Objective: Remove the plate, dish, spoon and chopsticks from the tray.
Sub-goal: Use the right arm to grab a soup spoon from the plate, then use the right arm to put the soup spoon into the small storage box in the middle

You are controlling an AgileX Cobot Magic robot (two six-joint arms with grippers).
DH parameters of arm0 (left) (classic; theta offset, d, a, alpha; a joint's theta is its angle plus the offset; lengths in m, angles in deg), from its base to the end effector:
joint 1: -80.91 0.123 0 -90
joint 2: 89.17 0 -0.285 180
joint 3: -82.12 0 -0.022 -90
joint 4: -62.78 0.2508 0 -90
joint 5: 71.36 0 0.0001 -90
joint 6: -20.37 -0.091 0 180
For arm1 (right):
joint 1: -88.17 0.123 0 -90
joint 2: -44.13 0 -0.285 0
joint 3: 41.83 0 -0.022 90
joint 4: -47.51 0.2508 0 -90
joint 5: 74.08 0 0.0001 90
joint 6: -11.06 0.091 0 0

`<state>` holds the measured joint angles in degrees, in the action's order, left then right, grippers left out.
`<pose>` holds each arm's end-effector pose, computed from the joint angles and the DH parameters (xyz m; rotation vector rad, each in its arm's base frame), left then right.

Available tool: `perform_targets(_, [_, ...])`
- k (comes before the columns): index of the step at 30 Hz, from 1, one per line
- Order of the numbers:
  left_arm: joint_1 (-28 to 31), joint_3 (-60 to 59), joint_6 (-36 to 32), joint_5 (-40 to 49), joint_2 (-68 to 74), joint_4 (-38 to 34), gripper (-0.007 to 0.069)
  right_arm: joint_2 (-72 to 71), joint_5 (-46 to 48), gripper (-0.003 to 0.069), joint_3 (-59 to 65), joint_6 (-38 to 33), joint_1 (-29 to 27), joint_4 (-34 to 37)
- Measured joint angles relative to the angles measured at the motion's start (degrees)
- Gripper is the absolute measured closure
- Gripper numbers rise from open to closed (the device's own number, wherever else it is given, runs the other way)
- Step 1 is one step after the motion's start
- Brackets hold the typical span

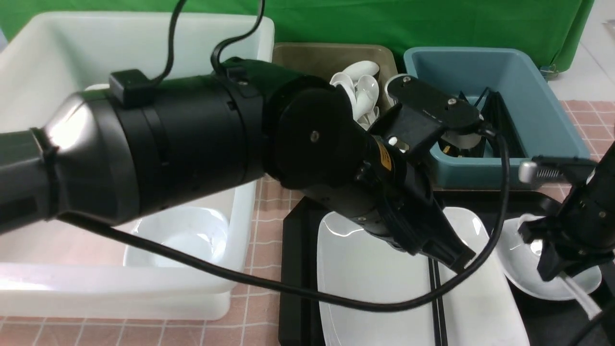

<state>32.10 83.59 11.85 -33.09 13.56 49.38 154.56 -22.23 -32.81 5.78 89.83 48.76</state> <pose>0.2354 -0.2888 0.3058 1.0508 2.2614 -0.5653 0.3422 0.0115 0.1960 -0.1628 2.9848 0.0200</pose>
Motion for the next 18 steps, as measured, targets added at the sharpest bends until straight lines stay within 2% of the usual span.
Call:
perform_targets(2, [0.96,0.36,0.57,0.57,-0.70,0.74,0.0628,-2.66,1.43,0.0440,-0.61,0.00,0.47,0.37])
perform_targets(5, [5.29,1.51,1.97,1.57,-4.24,2.68,0.0628,-9.51,0.63,0.0440,-2.13,-0.55,3.11,4.63])
perform_targets(9, [11.84,1.75,2.55,1.47,-8.13,4.05,0.0628,-11.77,-1.73,0.0440,-9.17,-6.15,8.30,15.18])
perform_targets(10, [14.59,1.81,2.60,1.41,-8.88,4.22,0.0628,-10.54,-2.08,0.0440,-12.07,-7.13,9.68,17.87])
perform_targets(12, [16.42,1.87,2.62,1.41,-9.38,4.23,0.0628,-8.54,-2.37,0.0440,-16.06,-7.61,11.33,19.68])
perform_targets(14, [20.58,1.93,2.74,2.37,-9.69,4.09,0.0628,-1.44,-3.30,0.0440,-26.75,-7.14,14.41,21.37])
perform_targets(15, [20.80,1.93,2.74,2.37,-9.69,4.09,0.0628,-0.85,-3.51,0.0440,-27.59,-7.06,14.58,21.56])
perform_targets(18, [22.98,1.93,2.68,5.17,-9.69,3.86,0.0628,11.05,-4.79,0.0440,-42.82,-3.35,16.32,21.96])
